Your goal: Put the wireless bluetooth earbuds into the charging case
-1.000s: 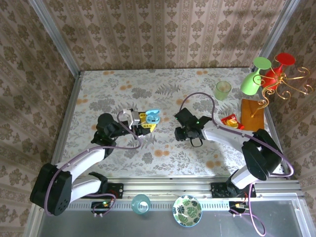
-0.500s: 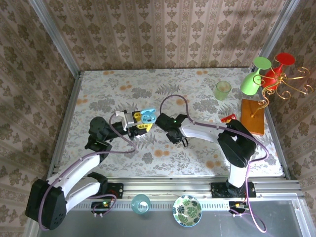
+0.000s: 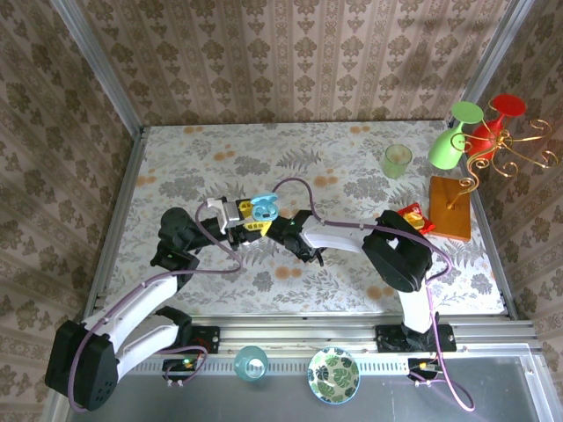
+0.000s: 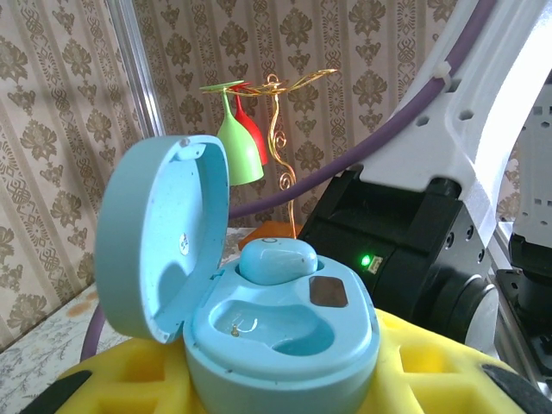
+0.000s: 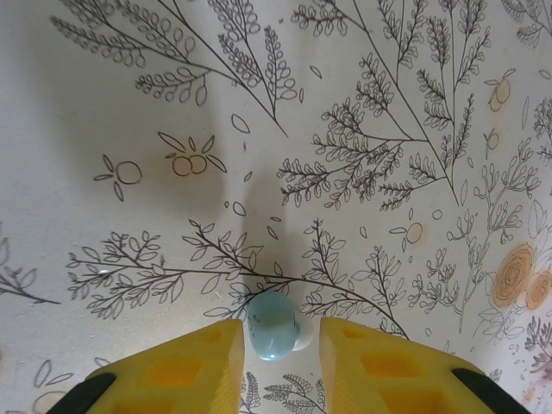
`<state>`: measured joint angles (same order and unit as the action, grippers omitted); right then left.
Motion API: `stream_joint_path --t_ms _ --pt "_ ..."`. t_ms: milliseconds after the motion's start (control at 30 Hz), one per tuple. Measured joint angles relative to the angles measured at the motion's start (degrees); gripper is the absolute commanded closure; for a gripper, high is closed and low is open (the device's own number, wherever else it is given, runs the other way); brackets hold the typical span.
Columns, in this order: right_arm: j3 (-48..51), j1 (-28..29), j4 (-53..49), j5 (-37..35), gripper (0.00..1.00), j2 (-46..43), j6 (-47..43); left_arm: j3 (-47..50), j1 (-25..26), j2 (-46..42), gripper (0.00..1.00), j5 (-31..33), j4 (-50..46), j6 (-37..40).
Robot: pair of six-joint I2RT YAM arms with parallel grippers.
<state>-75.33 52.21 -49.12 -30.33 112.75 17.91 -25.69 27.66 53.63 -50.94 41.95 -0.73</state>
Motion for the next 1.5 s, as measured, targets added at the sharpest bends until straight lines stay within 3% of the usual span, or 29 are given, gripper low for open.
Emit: stream_joint_path --t_ms 1067,1267,1500 --pt "0.5 0.1 0.3 -0.8 0.79 2.0 -0.4 0.0 0.0 0.1 0.77 0.0 -0.2 0.6" --pt "6.7 -2.1 4.4 2.8 0.79 -8.7 -0.2 0.0 0.0 1.6 0.77 0.5 0.1 0.8" --pt "14.3 -9.7 13.1 15.5 0.79 -30.1 0.3 0.0 0.0 4.5 0.78 2.0 2.4 0.7"
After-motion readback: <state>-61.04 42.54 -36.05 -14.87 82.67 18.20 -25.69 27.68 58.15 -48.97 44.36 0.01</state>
